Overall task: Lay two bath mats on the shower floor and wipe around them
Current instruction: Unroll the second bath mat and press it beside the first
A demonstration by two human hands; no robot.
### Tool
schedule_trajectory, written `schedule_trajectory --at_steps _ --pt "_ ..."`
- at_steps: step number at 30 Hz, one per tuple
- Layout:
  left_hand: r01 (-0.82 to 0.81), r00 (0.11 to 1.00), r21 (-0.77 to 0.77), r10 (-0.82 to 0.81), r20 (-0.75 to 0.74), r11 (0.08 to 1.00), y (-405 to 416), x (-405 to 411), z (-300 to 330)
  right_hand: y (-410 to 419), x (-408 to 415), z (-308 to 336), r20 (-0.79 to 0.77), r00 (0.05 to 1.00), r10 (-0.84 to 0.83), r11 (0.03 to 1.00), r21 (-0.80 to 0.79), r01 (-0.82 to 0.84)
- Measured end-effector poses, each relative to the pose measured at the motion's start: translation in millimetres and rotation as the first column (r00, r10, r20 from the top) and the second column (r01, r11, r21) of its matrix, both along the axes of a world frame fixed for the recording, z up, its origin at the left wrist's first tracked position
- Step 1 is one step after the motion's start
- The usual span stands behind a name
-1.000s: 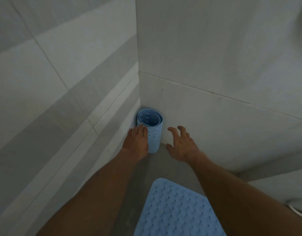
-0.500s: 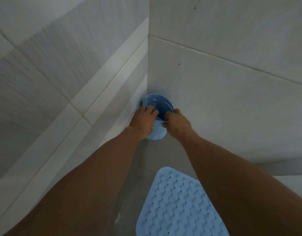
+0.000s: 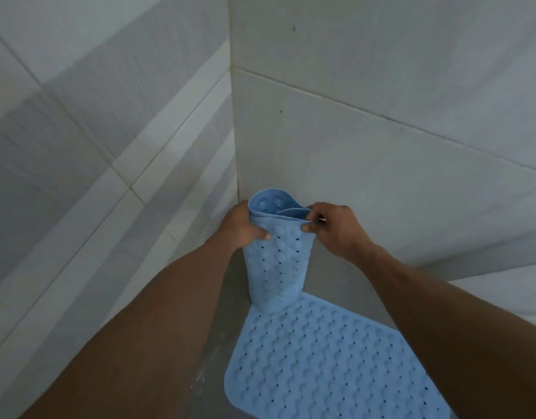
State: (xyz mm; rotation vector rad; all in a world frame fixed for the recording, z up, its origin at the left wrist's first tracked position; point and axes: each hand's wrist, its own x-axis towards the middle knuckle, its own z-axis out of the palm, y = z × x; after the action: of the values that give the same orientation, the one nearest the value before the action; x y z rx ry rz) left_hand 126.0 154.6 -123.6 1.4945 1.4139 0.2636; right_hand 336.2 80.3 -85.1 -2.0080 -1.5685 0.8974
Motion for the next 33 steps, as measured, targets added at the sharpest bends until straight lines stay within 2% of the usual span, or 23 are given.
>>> schedule_trajectory --at_steps 5,8,10,12,14,17,20,22,26,29,31,33 --pt "0.19 0.963 0.047 -0.176 -0.205 0.981 -56 24 21 -62 29 36 0.055 0.998 -0.036 0.995 -0.092 0.041" --pt "0.234 0.957 0.045 -0.222 -0.186 0.971 -103 43 46 -108 43 53 0.076 0.995 -0.064 0.992 -0.106 0.072" --pt "0.285 0.943 0.075 -0.266 -0.198 0.956 -137 54 65 -142 55 66 0.013 0.989 -0.15 0.984 -0.092 0.15" --pt "0.351 0.925 0.141 -0.319 -0.205 0.926 -168 60 85 -180 69 81 -0.022 0.987 -0.162 0.98 -0.122 0.158" --pt "0.451 0.886 0.203 -0.408 -0.22 0.869 -198 66 111 -217 82 95 0.031 0.998 -0.056 0.979 -0.194 0.06" --pt "0.577 0.8 0.228 -0.486 -0.352 0.784 -238 76 144 -270 91 112 0.156 0.979 0.134 0.943 -0.323 -0.077" --pt "0.682 0.713 0.223 -0.567 -0.412 0.696 -275 86 170 -318 85 123 0.132 0.952 0.275 0.886 -0.42 -0.198" --pt "0.697 0.703 0.233 -0.585 -0.405 0.678 -295 89 183 -349 77 130 0.104 0.956 0.276 0.884 -0.418 -0.209" --pt "0.708 0.688 0.274 -0.548 -0.475 0.651 -327 91 194 -402 65 129 0.059 0.993 0.102 0.926 -0.371 -0.073" --pt "0.705 0.68 0.229 -0.547 -0.488 0.672 -346 89 194 -426 54 125 -0.022 0.998 0.064 0.887 -0.456 -0.067" --pt "0.698 0.686 0.226 -0.543 -0.485 0.68 -355 85 192 -433 48 119 0.057 0.987 0.149 0.828 -0.554 -0.093" --pt "0.679 0.703 0.251 -0.511 -0.495 0.69 -360 75 190 -441 40 116 0.2 0.932 0.302 0.723 -0.685 -0.087"
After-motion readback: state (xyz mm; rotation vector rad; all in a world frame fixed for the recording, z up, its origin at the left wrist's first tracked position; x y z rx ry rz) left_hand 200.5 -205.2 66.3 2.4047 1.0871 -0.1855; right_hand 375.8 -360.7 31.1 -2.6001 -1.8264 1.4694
